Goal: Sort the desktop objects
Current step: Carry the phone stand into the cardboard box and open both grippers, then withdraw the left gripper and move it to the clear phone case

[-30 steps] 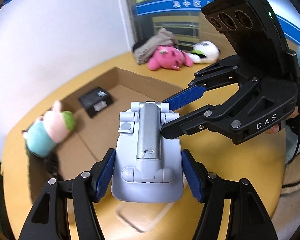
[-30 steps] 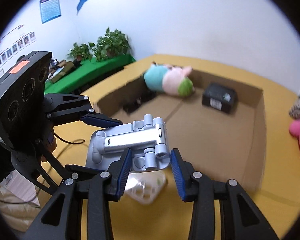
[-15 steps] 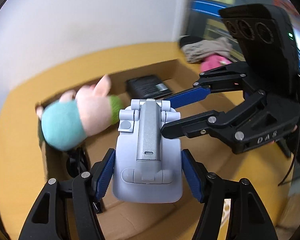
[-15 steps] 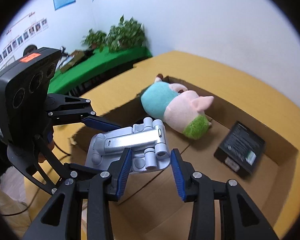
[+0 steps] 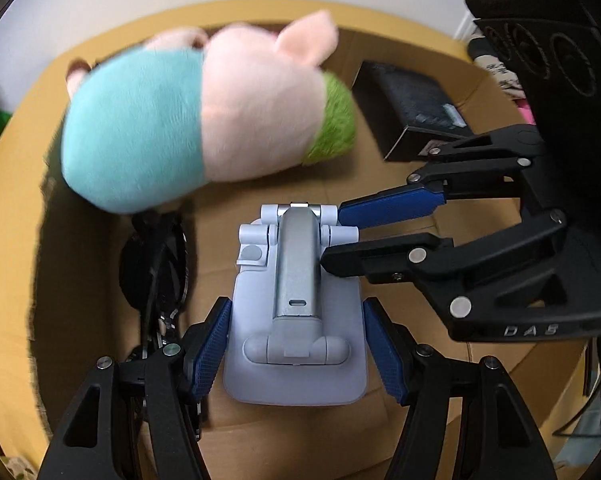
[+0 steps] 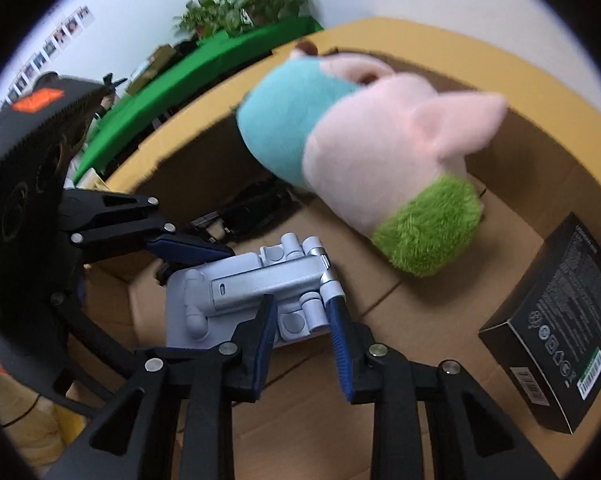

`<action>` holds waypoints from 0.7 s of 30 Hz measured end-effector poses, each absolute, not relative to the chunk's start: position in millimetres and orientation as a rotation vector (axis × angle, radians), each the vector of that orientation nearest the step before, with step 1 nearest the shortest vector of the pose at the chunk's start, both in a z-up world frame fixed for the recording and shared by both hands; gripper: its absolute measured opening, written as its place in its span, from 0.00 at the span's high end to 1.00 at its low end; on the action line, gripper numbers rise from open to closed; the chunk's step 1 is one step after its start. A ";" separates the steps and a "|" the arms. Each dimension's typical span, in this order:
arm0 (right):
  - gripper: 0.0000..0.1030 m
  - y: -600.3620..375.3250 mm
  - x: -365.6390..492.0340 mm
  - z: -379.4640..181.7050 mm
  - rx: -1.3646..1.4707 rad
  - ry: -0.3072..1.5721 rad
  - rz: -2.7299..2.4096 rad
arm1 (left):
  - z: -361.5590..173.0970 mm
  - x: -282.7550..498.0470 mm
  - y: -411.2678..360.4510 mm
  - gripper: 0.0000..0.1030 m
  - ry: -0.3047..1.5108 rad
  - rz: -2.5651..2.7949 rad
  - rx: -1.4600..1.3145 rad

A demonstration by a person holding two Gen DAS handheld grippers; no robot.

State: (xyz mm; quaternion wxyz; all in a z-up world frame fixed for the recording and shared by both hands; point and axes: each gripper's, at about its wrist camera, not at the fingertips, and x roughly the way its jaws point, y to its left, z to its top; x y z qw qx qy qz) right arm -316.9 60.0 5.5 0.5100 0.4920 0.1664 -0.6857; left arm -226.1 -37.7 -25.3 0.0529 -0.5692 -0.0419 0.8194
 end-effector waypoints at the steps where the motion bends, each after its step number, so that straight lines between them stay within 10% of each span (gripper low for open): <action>1: 0.75 58.5 -318.2 3.3 1.190 0.398 -1.653 | -27.6 -226.6 -35.2 0.33 -0.112 2.492 -1.742; 11: 0.72 59.4 -295.9 -0.4 1.195 0.459 -1.725 | -34.8 -220.2 -20.5 0.32 -0.089 2.475 -1.797; 16: 0.25 106.7 -271.7 44.1 1.116 0.358 -1.953 | 9.8 -187.5 -12.4 0.18 -0.054 2.634 -1.580; 21: 0.21 170.7 -224.6 93.2 1.021 0.225 -2.227 | 66.8 -133.6 -13.0 0.00 -0.033 2.928 -1.196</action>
